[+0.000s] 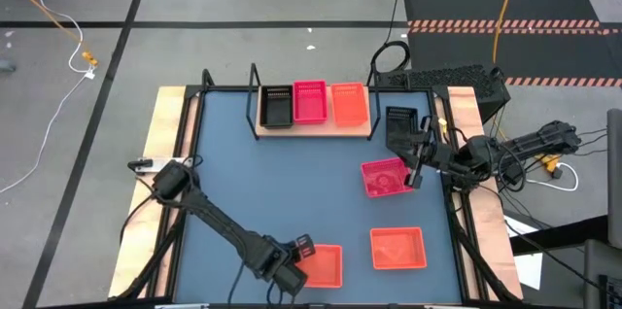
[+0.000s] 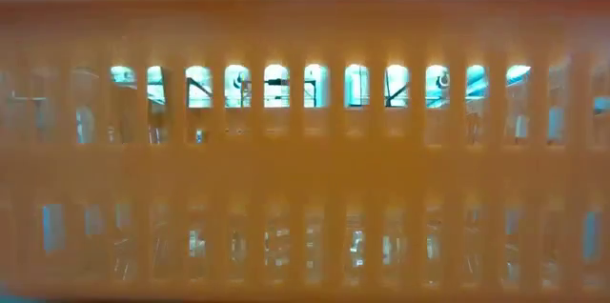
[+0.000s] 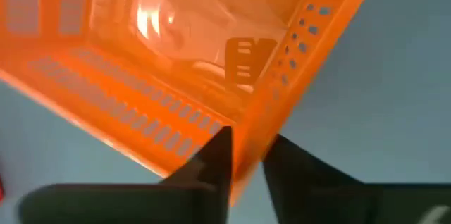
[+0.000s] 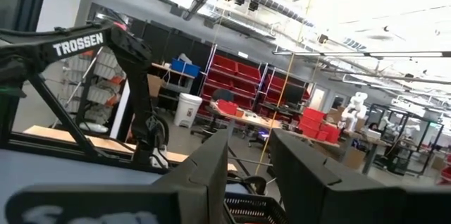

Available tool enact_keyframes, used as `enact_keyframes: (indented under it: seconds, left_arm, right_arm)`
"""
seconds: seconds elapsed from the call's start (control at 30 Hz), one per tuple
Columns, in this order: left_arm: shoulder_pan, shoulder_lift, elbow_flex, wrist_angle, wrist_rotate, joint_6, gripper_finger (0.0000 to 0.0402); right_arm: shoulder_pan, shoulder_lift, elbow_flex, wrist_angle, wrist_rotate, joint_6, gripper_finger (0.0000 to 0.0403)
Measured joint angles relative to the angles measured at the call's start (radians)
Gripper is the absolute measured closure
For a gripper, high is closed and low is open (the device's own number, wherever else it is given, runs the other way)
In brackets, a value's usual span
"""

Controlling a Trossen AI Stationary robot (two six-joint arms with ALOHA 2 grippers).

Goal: Stack baskets on shelf by color
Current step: Stack the left orange bin on top of the other orange bin on the shelf

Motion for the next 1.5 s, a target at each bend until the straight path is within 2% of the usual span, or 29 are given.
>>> enact_keyframes:
  seconds: [0.1,0.13,0.33,0.5,0.57,0.67,0.7,0.77,0.9,1.03,1.13,1.23,1.33,1.5]
  left_arm:
    - [0.015,-0.003,0.000,-0.003,-0.001,-0.059,0.0382]
    - [0.020,-0.008,0.001,-0.008,-0.002,-0.077,0.0389]
    - [0.063,-0.088,0.003,-0.009,-0.009,-0.260,0.0377]
    - [0.144,-0.201,0.003,-0.009,-0.042,-0.427,0.0393]
    - [0.187,-0.248,0.003,0.007,-0.137,-0.469,0.0390]
    - [0.273,-0.299,0.004,0.025,-0.393,-0.547,0.0384]
    - [0.312,-0.314,0.004,0.034,-0.440,-0.542,0.0385]
    - [0.400,-0.334,0.004,0.054,-0.452,-0.508,0.0392]
    - [0.600,-0.344,0.004,0.145,-0.393,-0.473,0.0388]
    - [0.800,-0.308,0.005,0.326,-0.199,-0.433,0.0381]
    - [0.899,-0.251,0.005,0.477,-0.036,-0.403,0.0392]
    - [0.953,-0.194,0.005,0.588,0.067,-0.386,0.0392]
    - [0.969,-0.139,0.005,0.626,0.075,-0.383,0.0380]
    - [0.959,-0.103,0.003,0.584,0.083,-0.382,0.0390]
  right_arm:
    - [0.000,0.000,0.000,0.000,0.000,0.008,0.0298]
    - [0.000,0.000,0.000,0.000,0.000,0.008,0.0298]
    - [0.000,0.000,0.000,-0.005,0.001,0.032,0.0298]
    - [0.000,0.000,0.000,0.008,0.040,0.038,0.0298]
    - [0.000,0.000,0.000,0.008,0.066,0.038,0.0298]
    - [0.000,0.000,0.000,0.009,0.083,0.034,0.0298]
    - [-0.001,0.000,0.000,0.010,0.083,0.031,0.0298]
    - [-0.001,0.000,0.001,0.016,0.083,0.020,0.0298]
    - [-0.001,0.000,0.001,0.016,0.085,0.007,0.0298]
    - [-0.001,0.000,0.001,0.014,0.111,0.003,0.0298]
    - [-0.001,0.000,0.001,0.004,0.165,-0.019,0.0298]
    - [-0.001,0.000,0.001,-0.008,0.239,-0.056,0.0298]
    - [-0.003,0.000,0.001,-0.006,0.315,-0.099,0.0298]
    - [-0.012,0.000,0.001,0.050,0.342,-0.156,0.0298]
